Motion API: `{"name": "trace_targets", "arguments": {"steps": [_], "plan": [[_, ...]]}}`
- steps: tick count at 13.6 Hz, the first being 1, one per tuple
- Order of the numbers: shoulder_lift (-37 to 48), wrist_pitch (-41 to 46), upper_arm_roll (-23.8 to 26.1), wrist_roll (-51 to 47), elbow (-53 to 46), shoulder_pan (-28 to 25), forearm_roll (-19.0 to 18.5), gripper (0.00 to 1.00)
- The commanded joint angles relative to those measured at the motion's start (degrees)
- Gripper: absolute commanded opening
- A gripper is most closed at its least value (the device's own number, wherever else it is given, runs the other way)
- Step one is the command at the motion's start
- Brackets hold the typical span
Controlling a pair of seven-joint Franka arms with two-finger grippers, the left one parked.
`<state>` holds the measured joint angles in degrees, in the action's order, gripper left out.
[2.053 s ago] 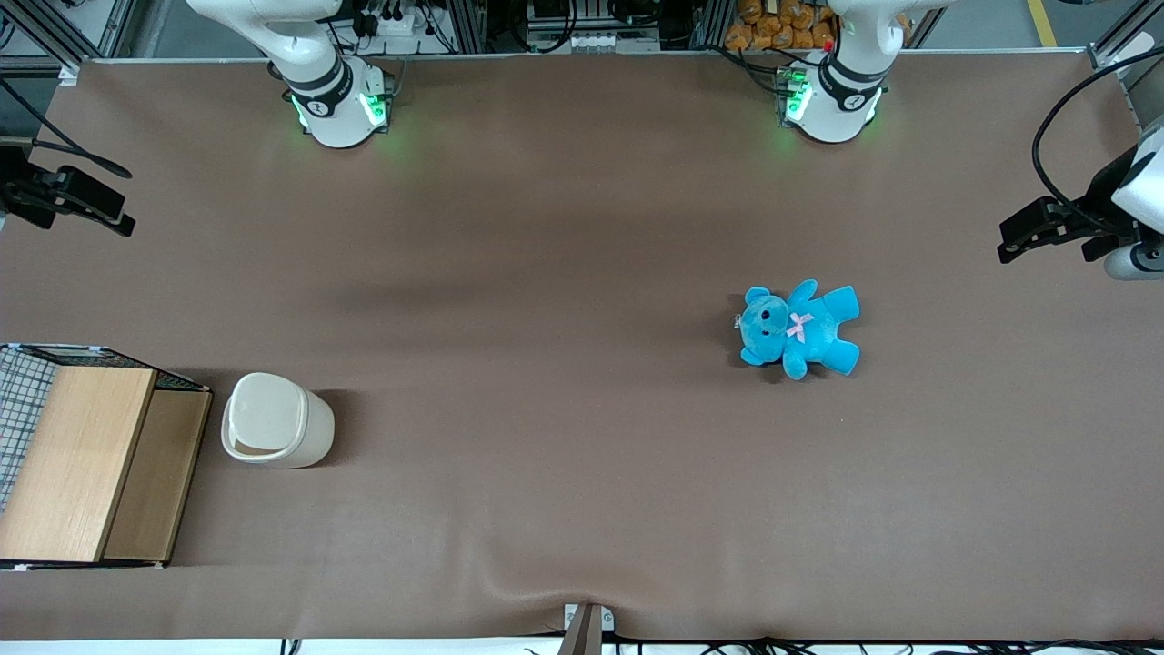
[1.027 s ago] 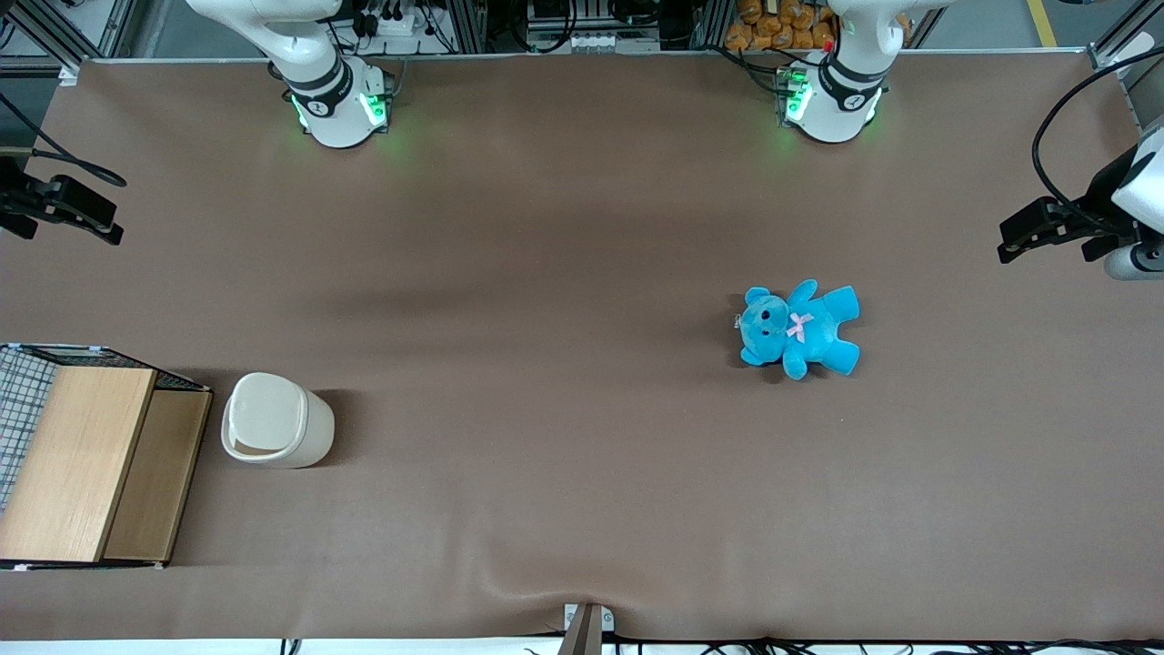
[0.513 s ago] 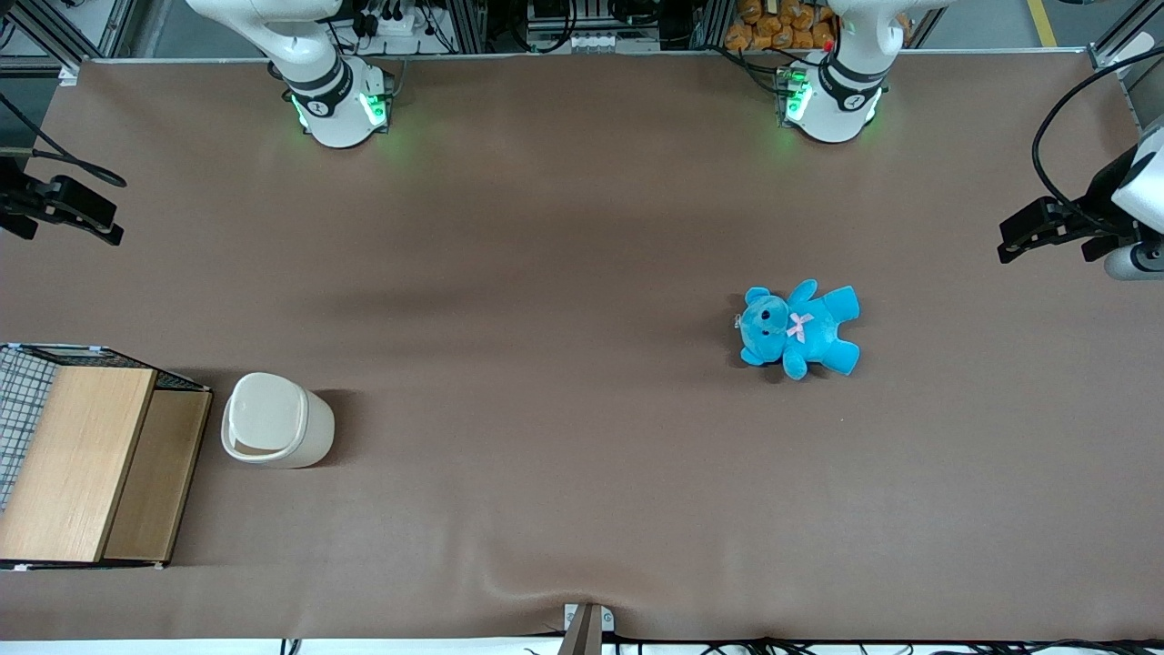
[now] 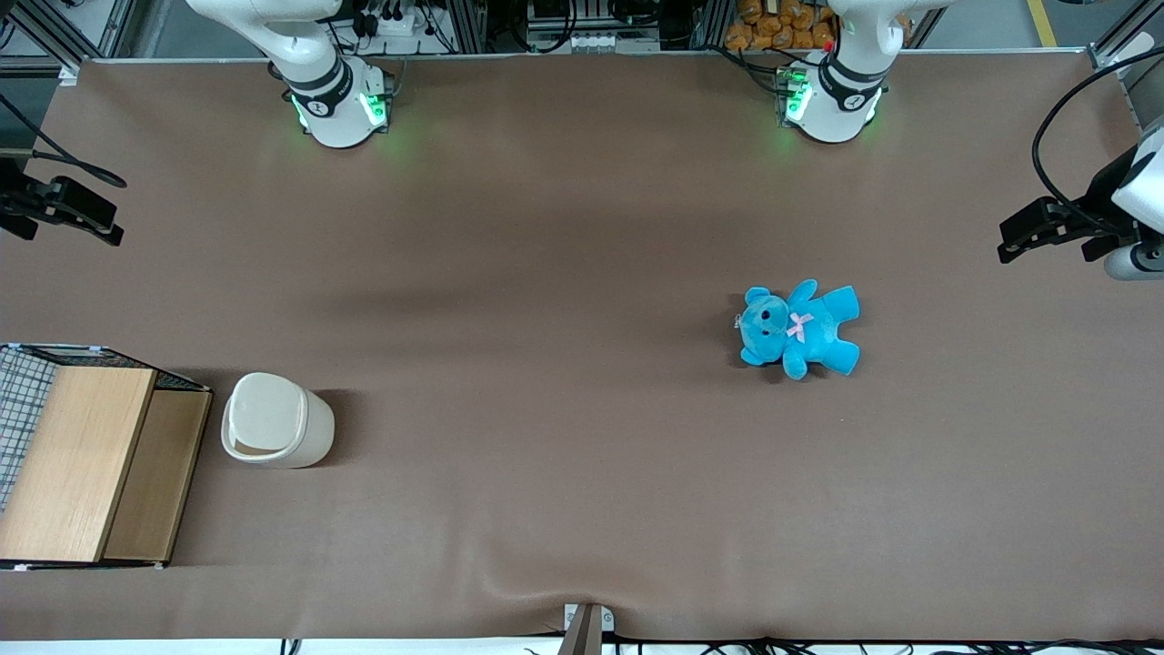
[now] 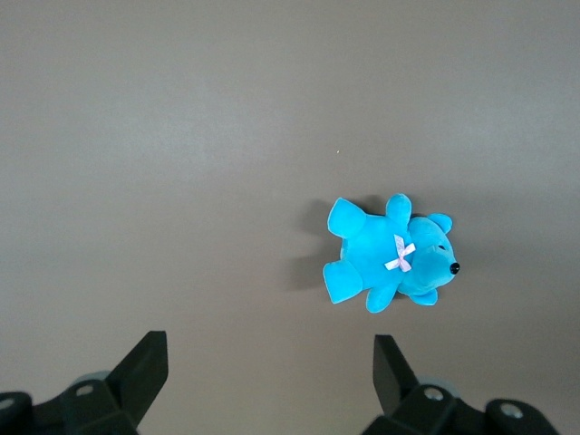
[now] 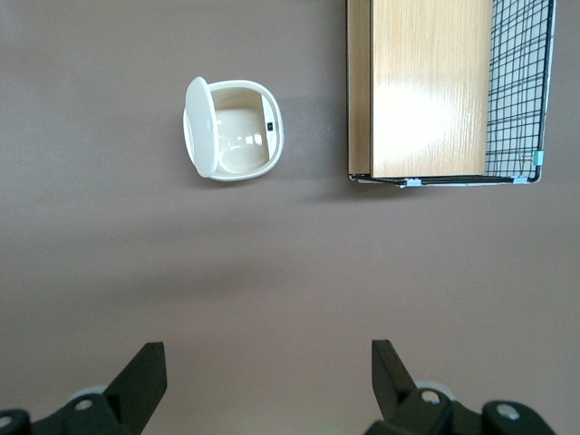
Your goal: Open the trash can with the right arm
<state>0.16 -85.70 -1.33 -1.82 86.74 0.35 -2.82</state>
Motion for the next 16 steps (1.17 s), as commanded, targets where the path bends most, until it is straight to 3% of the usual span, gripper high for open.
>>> {"name": "trace_targets", "arguments": {"steps": [1, 7, 16], "plan": [[-0.6, 0.5, 0.4, 0.7, -1.2, 0.8, 1.1, 1.0], [-0.6, 1.0, 0.4, 0.7, -1.0, 0.9, 3.6, 1.0], [-0.6, 1.2, 0.4, 0.7, -1.0, 0.8, 3.6, 1.0]]}}
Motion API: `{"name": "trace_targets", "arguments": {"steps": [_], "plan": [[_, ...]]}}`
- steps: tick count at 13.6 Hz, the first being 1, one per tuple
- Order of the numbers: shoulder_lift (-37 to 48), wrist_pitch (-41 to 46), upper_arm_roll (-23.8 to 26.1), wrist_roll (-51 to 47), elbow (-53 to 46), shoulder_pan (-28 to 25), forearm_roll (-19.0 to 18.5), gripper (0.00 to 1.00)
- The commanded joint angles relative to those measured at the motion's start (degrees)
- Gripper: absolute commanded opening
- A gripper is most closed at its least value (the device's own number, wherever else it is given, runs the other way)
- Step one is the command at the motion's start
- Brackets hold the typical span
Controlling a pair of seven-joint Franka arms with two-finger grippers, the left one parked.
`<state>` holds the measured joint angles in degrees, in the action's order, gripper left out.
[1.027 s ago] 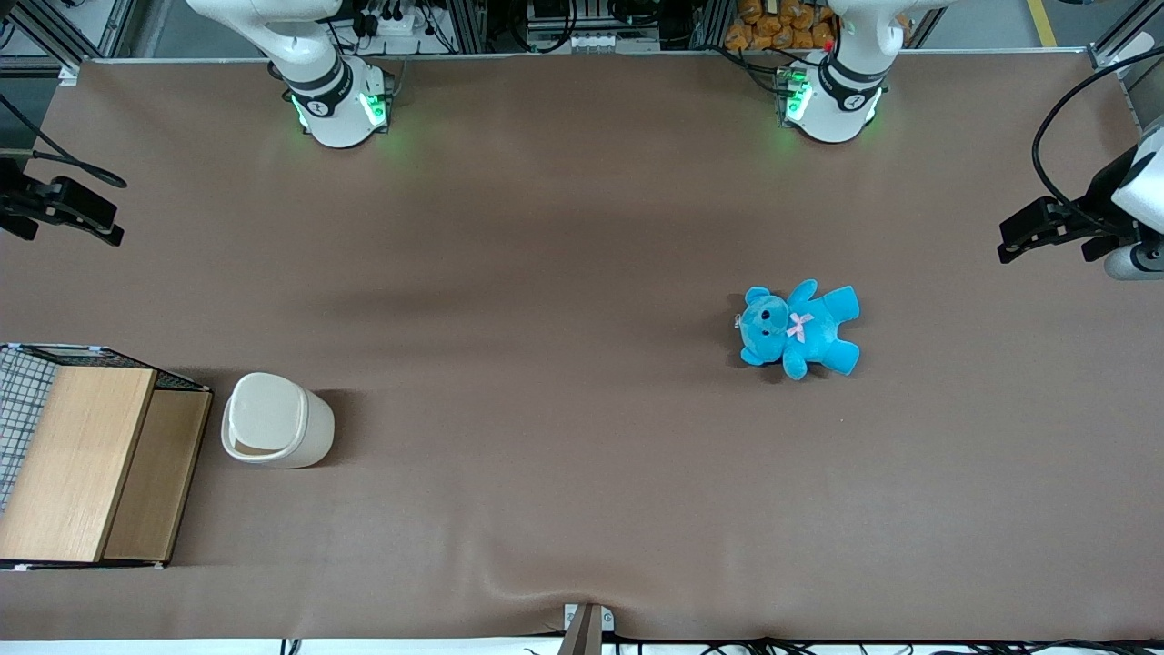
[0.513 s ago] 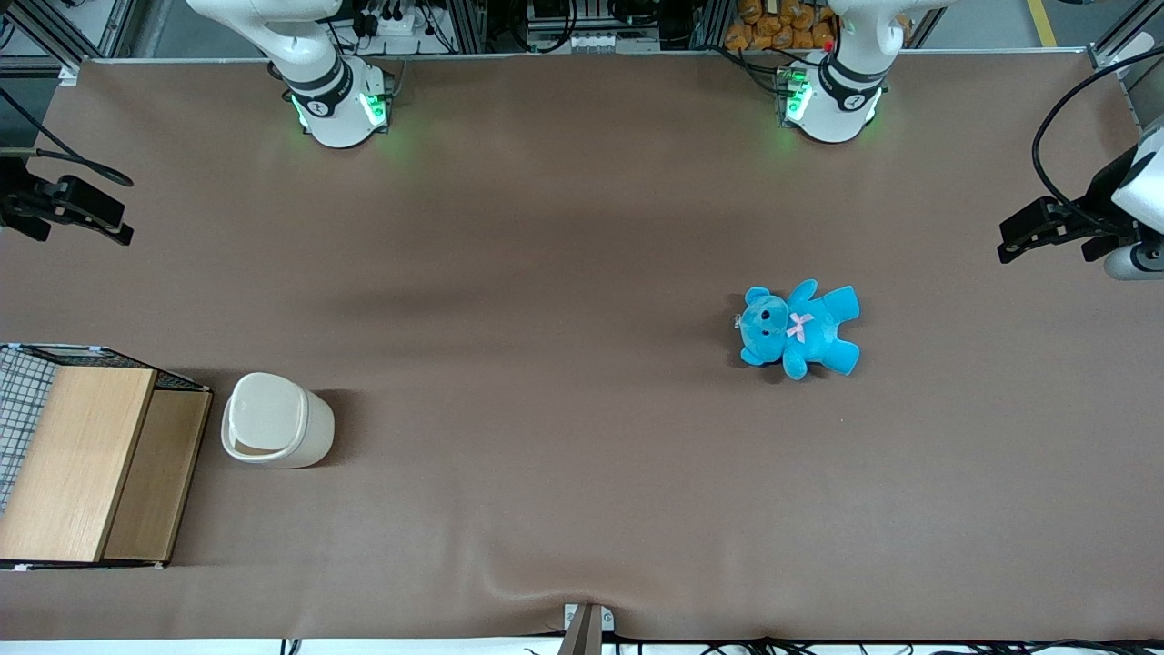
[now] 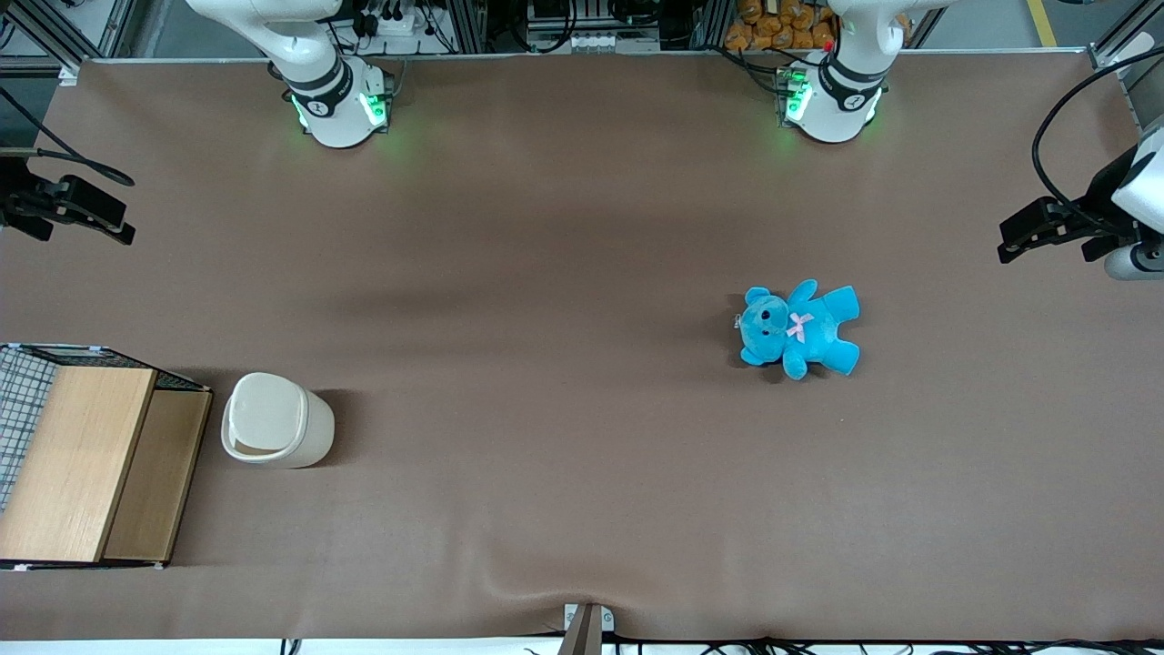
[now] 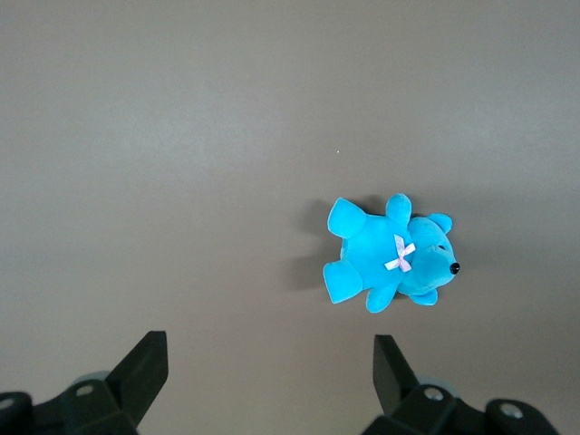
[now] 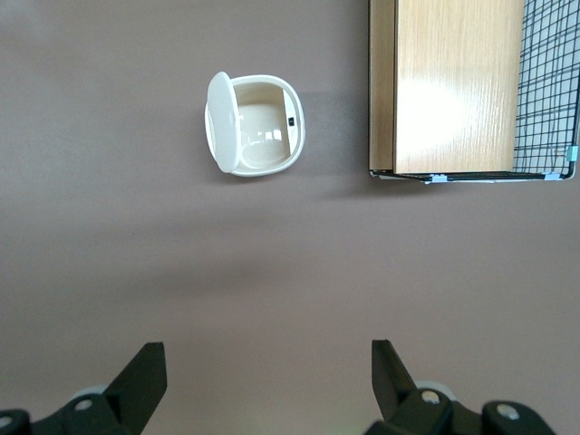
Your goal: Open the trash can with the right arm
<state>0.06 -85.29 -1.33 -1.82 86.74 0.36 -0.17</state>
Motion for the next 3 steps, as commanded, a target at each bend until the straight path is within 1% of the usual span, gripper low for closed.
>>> {"name": "trace_targets", "arguments": {"steps": [1, 3], "plan": [[-0.5, 0.7, 0.4, 0.7, -1.0, 0.8, 1.0, 1.0], [-0.5, 0.7, 0.4, 0.7, -1.0, 0.8, 1.0, 1.0]]}}
